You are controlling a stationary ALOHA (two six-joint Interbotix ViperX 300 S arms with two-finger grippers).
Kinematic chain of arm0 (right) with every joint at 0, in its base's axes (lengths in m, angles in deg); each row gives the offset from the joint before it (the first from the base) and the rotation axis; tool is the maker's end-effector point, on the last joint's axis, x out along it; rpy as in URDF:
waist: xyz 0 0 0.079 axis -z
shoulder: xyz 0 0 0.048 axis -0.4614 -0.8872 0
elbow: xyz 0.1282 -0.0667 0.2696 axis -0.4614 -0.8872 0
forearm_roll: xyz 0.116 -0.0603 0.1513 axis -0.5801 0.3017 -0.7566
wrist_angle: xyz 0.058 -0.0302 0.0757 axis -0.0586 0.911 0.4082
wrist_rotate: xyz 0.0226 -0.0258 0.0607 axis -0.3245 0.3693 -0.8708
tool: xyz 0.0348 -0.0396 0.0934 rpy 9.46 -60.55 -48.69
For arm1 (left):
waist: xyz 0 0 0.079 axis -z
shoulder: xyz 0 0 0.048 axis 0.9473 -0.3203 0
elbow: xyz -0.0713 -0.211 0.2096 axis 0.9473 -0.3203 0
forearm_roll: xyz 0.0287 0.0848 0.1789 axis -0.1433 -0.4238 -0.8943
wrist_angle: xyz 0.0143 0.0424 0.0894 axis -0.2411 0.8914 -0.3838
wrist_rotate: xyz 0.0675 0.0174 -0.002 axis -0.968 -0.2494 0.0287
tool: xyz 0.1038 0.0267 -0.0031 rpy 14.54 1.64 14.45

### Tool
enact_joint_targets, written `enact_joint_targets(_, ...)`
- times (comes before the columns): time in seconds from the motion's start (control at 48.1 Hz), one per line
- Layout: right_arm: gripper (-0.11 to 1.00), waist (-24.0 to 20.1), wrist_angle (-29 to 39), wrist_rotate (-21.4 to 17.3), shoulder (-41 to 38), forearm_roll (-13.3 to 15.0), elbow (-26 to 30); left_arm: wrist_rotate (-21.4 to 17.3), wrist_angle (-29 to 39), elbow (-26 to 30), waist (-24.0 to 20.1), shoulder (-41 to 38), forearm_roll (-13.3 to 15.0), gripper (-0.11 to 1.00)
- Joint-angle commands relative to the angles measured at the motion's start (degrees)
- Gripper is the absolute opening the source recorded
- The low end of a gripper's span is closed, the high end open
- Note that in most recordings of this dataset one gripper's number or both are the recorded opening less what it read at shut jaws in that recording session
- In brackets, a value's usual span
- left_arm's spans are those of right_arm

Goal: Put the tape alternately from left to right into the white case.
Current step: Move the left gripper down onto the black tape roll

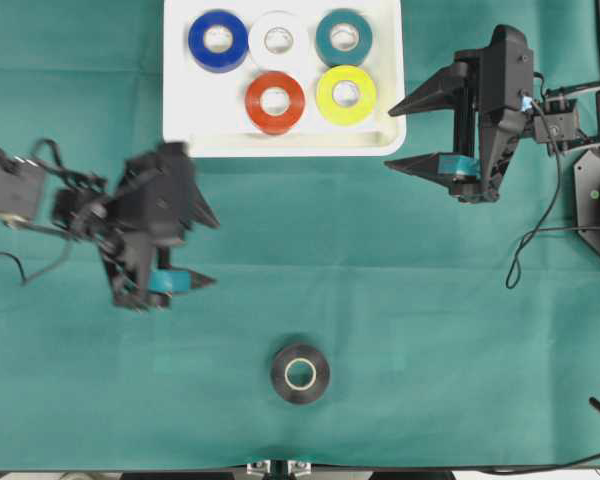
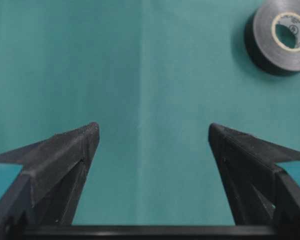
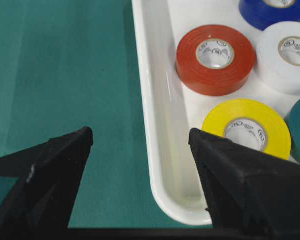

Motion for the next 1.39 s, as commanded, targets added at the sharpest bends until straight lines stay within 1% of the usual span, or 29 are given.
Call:
enact_joint_targets(0.0,0.84,-0.1,-0.3,0.1,0.2,0.1,0.3,0.0,0.3,4.4,1.4,-2.9,0.1,0.73)
enact_joint_targets(0.145,0.84,0.0,-0.3,0.1,0.2,0.2,-0.1,0.6,1.4,9.4,3.1,-7.1,0.2,0.73)
enact_joint_targets(0.208,0.84,-0.1,-0.2,0.1,0.2,0.3,0.0,2.2,2.5,11.6,3.8,-8.5,0.2,0.74)
enact_joint_targets(0.353,0.84,-0.1,-0.3,0.1,0.2,0.4,0.2,7.6,5.5,16.3,4.6,-11.8,0.2,0.74)
enact_joint_targets(0.436,0.84,-0.1,-0.2,0.1,0.2,0.4,0.2,9.2,6.6,18.2,5.2,-13.2,0.2,0.74)
enact_joint_targets(0.748,0.84,-0.1,-0.2,0.2,0.2,0.4,-0.1,9.9,7.0,24.3,7.2,-18.2,0.1,0.74)
enact_joint_targets(0.977,0.84,-0.1,0.1,0.2,0.2,1.2,-0.4,10.0,8.8,28.7,8.8,-21.8,0.2,0.74)
enact_joint_targets(1.143,0.84,-0.1,0.0,0.2,0.2,1.3,-0.9,9.9,11.6,30.6,9.6,-23.9,0.1,0.73)
enact_joint_targets(1.372,0.84,-0.1,0.0,0.2,0.2,1.3,-1.5,9.7,12.2,32.2,9.4,-26.5,-0.2,0.74)
